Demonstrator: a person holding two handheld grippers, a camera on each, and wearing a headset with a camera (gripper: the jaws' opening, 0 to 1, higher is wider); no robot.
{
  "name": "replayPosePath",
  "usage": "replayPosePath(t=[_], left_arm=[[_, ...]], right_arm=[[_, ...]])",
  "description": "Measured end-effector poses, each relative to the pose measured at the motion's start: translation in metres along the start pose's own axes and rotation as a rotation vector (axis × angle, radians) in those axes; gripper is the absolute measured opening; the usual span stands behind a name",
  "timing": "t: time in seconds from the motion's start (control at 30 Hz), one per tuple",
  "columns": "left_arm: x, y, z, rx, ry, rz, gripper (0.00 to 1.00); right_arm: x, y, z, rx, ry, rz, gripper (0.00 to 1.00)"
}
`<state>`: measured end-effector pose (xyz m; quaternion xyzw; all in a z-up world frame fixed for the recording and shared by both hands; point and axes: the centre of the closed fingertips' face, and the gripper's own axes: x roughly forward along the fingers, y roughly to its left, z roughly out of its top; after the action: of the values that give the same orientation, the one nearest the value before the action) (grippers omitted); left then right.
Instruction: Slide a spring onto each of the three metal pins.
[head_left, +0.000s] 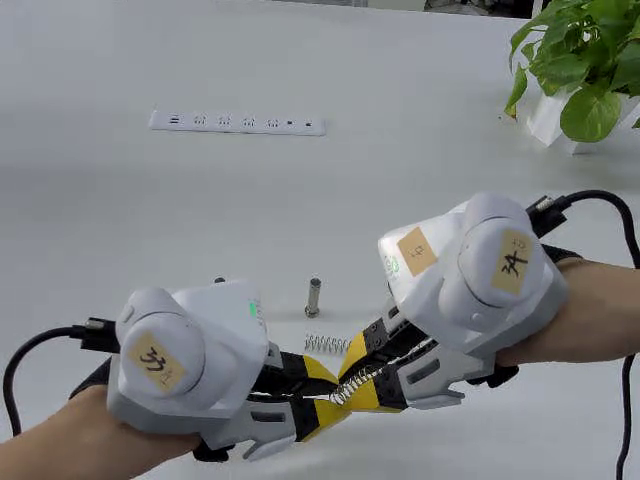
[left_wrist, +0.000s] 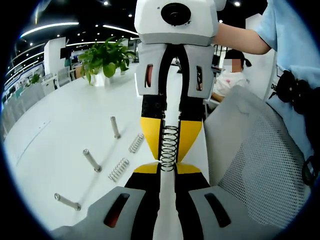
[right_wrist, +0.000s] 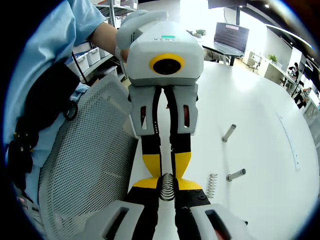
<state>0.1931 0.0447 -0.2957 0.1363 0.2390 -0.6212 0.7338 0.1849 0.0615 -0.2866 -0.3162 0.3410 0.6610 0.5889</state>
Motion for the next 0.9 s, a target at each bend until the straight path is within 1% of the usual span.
replayPosePath(t=[0.2,0.37,0.6,0.77,0.9], left_arm=[[-0.001,0.000,0.000,-0.006,-0.013,0.009,0.07],[-0.002,0.000,0.001,-0.008,-0.022,0.015,0.07],[-0.005,0.001,0.000,-0.026,-0.040,0.026,0.07],[-0.008,0.002,-0.002,-0.047,-0.056,0.049,0.08],[-0.013,0.006,-0.006,-0.074,-0.070,0.087,0.15]], right_arm=[[0.000,0.000,0.000,0.026,-0.002,0.006,0.07],[0.000,0.000,0.002,0.020,0.000,0.006,0.07],[0.001,-0.001,0.004,0.017,0.001,0.007,0.07],[0.001,-0.002,0.006,0.014,0.001,0.007,0.07],[0.002,-0.002,0.005,0.009,0.011,0.011,0.07]])
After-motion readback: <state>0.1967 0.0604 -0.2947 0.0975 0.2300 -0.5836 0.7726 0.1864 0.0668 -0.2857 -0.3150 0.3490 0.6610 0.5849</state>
